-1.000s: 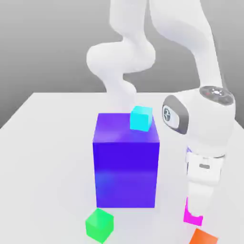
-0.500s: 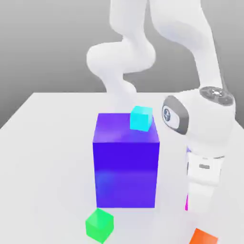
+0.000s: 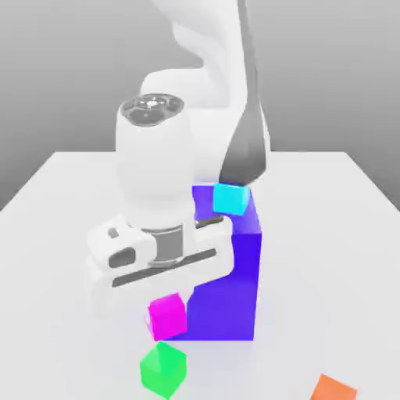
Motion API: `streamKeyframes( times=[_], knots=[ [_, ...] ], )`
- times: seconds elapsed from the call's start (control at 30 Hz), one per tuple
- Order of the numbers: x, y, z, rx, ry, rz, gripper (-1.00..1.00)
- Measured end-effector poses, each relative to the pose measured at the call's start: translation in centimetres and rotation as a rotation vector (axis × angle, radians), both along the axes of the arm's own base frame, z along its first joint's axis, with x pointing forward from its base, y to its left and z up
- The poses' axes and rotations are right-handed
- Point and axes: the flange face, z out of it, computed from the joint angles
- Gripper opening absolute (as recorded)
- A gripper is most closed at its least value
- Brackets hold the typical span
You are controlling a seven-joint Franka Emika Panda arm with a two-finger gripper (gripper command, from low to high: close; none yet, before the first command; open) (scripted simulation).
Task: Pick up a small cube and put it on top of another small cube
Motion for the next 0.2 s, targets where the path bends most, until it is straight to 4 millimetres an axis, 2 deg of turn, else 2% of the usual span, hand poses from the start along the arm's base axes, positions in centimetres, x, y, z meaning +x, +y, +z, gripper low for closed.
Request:
streamKeyframes(
  times=[0.07,0.1,0.2],
  knots=[
    [0.0,-0.1,-2.5,-0.001,0.001,-0.002,-1.0],
    [-0.1,-0.1,-3.3,-0.001,0.001,-0.002,1.0],
    [-0.1,-0.1,-3.3,-0.001,0.001,-0.002,1.0]
  ],
)
